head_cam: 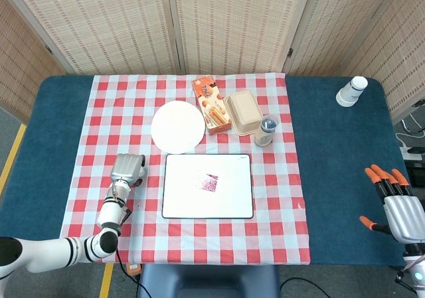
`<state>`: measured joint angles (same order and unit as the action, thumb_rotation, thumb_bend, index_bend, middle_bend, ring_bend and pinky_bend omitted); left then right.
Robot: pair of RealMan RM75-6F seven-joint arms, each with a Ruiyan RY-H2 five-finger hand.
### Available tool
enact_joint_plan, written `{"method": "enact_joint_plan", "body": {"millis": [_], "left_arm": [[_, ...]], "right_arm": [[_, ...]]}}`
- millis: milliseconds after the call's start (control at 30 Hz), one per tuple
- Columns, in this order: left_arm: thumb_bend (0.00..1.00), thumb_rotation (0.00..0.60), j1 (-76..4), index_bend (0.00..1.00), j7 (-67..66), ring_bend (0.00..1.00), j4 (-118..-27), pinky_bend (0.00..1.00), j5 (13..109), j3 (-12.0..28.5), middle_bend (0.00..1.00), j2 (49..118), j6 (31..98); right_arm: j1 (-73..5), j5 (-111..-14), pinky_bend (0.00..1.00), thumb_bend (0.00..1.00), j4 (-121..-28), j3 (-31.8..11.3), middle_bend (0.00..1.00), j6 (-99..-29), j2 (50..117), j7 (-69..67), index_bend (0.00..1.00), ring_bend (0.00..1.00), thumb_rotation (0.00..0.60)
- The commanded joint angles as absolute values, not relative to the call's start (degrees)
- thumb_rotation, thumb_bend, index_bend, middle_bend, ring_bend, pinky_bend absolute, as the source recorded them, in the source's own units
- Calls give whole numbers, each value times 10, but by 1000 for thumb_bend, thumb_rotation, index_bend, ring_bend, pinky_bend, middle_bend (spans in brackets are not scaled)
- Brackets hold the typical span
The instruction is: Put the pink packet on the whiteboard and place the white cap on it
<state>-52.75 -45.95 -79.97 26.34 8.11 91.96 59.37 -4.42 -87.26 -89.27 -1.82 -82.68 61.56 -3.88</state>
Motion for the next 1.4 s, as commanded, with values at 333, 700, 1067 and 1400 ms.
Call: {"method": "enact_joint_plan", "body": {"millis": [333, 700, 1067, 1400], "left_arm": [[253, 600, -523, 429, -461, 1000, -784, 1000, 265, 84, 1000, 924, 589], [251, 600, -520, 429, -463, 1000, -782, 1000, 269, 85, 1000, 929, 588], [263, 600, -517, 435, -465, 1000, -765, 1000, 272, 85, 1000, 937, 582], [268, 600, -515, 450, -462, 1000, -756, 1000, 272, 88, 1000, 941, 573]], "right_arm": [[-43, -872, 52, 0, -893, -19, 26, -829, 615, -41, 71, 0, 600], [-43, -872, 52, 0, -893, -19, 26, -828, 615, -41, 71, 0, 600], [-44, -871, 52, 0, -894, -19, 26, -827, 615, -38, 71, 0, 600], [-45, -869, 52, 0, -893, -20, 26, -825, 616, -37, 71, 0, 600]]}}
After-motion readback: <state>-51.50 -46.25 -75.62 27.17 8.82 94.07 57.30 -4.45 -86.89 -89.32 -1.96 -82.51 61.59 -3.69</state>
